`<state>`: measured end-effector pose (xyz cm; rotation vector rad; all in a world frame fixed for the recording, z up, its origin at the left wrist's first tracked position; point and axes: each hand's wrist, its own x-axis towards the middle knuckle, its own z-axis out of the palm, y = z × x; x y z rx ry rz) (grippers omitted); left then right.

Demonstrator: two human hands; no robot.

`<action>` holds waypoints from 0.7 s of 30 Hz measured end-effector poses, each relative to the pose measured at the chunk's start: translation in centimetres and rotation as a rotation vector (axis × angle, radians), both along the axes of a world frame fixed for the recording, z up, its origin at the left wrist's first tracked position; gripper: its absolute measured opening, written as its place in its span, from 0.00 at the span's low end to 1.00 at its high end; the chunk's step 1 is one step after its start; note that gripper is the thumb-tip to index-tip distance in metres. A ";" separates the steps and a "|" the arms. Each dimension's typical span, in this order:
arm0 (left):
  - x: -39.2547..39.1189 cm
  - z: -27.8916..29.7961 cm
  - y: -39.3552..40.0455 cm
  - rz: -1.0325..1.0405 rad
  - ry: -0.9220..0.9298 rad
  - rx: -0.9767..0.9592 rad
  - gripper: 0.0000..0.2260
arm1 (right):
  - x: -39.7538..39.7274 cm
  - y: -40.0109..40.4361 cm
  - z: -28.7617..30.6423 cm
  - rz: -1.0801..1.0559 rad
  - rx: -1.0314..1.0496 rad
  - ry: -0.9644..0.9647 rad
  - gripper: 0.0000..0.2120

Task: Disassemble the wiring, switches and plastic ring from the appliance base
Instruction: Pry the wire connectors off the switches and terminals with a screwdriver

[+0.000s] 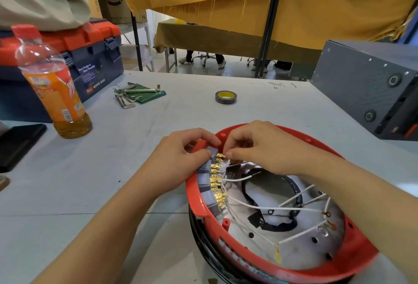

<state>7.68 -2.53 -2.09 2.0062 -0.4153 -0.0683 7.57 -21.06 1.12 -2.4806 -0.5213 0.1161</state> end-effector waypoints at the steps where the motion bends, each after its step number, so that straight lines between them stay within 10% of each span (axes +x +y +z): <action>1: 0.0 0.0 0.0 0.000 0.005 -0.009 0.09 | 0.1 0.0 0.1 -0.008 0.031 0.048 0.04; 9: 0.1 -0.3 -0.1 0.005 0.025 -0.056 0.10 | 0.6 1.1 0.6 -0.166 0.135 0.249 0.05; 21: 0.2 -0.5 0.0 0.007 0.005 -0.043 0.11 | -0.4 1.8 0.6 -0.110 -0.089 -0.017 0.06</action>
